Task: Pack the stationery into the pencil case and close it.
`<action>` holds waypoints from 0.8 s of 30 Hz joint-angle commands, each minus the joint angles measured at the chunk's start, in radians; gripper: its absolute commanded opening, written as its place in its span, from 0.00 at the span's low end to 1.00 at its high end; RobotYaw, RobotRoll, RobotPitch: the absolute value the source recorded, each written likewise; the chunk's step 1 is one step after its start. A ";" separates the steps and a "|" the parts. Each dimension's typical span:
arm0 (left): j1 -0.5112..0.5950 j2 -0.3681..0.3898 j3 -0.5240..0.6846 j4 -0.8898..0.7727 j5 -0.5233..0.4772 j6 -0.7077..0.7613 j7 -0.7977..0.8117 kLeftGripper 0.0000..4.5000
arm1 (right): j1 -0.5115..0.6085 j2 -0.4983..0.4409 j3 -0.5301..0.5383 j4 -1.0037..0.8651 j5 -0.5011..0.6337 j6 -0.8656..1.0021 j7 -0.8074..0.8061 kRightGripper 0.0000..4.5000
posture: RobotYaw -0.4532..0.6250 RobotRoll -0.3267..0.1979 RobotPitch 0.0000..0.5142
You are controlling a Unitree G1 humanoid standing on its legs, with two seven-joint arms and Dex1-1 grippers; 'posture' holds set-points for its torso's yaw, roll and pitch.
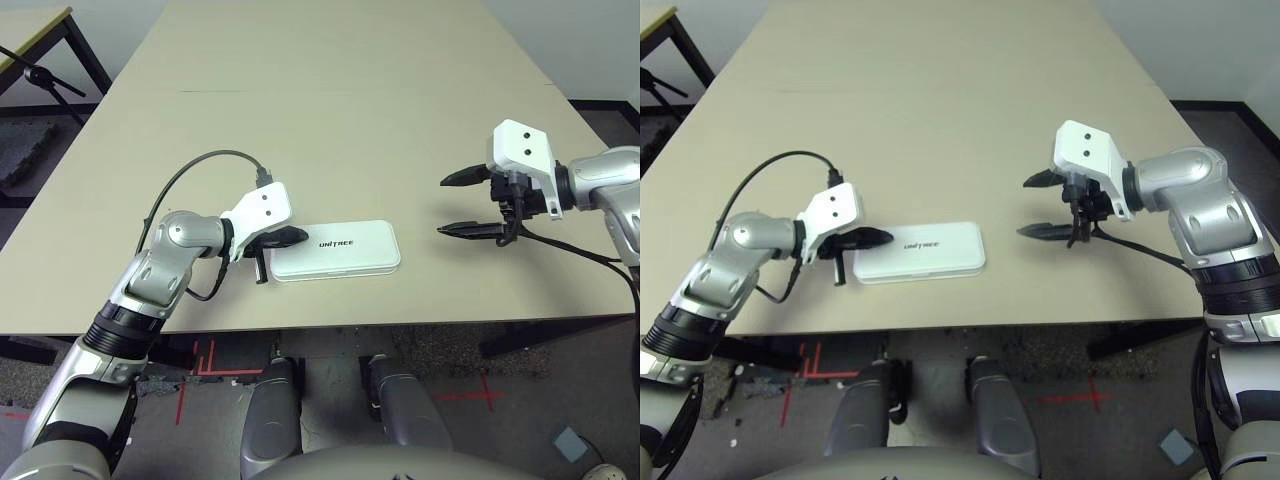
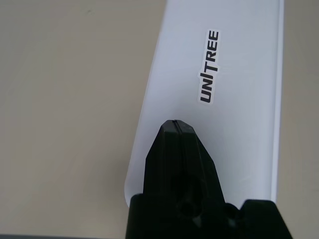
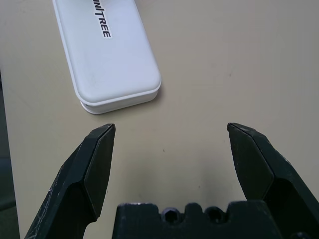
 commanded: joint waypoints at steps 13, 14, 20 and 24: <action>0.005 -0.111 0.108 0.099 -0.048 -0.046 0.116 0.21 | 0.035 0.072 -0.024 0.056 -0.025 -0.040 -0.124 1.00 | 0.29 0.62 0.29; -0.001 -0.128 0.144 0.108 -0.062 -0.058 0.144 0.29 | 0.034 0.087 -0.033 0.077 -0.027 -0.057 -0.147 1.00 | 0.29 0.62 0.29; -0.042 -0.184 0.371 0.220 -0.122 -0.143 0.359 0.82 | 0.002 0.215 -0.129 0.212 -0.014 -0.099 -0.366 1.00 | 0.31 0.62 0.31; -0.058 -0.192 0.513 0.276 -0.140 -0.160 0.524 1.00 | -0.026 0.294 -0.218 0.341 -0.017 -0.146 -0.551 1.00 | 0.32 0.62 0.32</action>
